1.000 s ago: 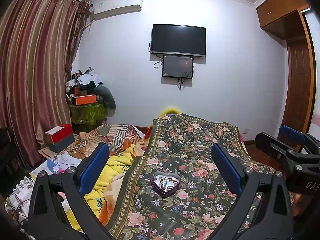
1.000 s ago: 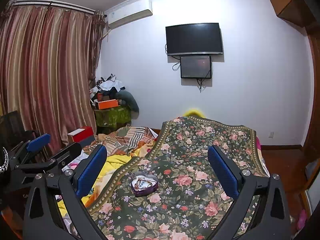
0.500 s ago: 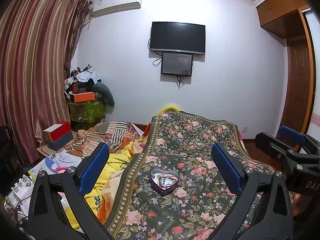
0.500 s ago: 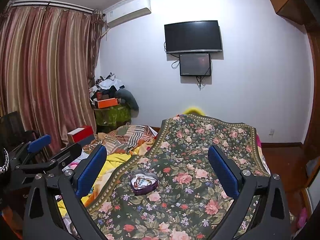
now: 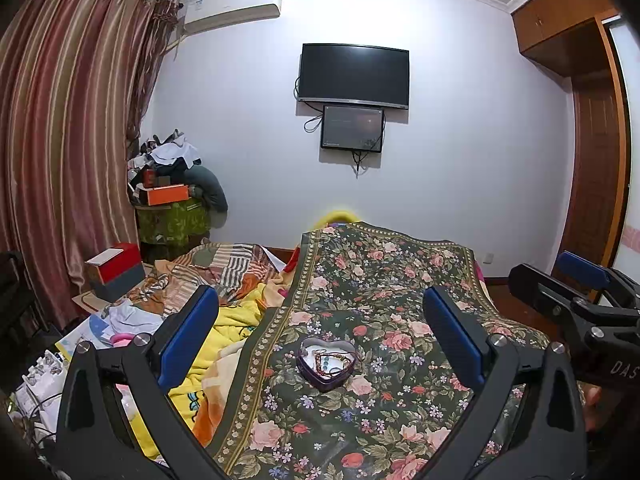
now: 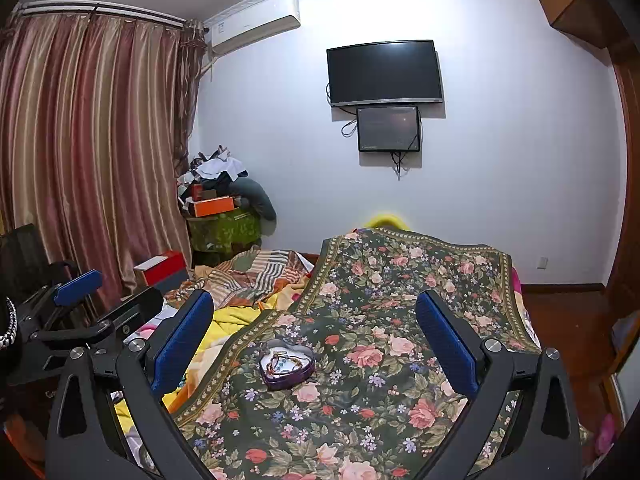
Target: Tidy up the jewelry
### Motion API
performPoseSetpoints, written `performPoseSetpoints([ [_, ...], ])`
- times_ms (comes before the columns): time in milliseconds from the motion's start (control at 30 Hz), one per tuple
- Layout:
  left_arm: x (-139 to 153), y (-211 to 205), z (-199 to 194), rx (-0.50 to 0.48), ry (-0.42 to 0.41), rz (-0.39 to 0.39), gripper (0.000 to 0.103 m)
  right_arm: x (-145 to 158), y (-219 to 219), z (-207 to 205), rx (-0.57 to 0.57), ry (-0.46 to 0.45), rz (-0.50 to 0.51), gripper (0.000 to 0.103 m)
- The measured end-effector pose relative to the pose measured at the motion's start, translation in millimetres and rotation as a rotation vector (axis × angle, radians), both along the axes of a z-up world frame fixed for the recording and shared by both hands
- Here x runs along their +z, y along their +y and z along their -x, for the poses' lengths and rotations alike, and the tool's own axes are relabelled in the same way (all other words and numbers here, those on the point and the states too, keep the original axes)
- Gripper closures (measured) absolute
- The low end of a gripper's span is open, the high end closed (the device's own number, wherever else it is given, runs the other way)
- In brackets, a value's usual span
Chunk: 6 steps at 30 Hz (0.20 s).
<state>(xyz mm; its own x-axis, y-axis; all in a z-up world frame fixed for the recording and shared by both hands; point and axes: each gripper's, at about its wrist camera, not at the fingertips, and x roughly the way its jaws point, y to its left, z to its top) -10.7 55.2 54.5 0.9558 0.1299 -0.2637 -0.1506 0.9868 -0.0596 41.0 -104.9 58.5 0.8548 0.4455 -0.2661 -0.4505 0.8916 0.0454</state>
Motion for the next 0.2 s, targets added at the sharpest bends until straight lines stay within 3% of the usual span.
performPoseSetpoints([
  [200,0.9,-1.8,-0.2,-0.007,-0.001,-0.008,0.001,-0.1,-0.1,-0.1,0.001,0.0,0.0,0.002],
])
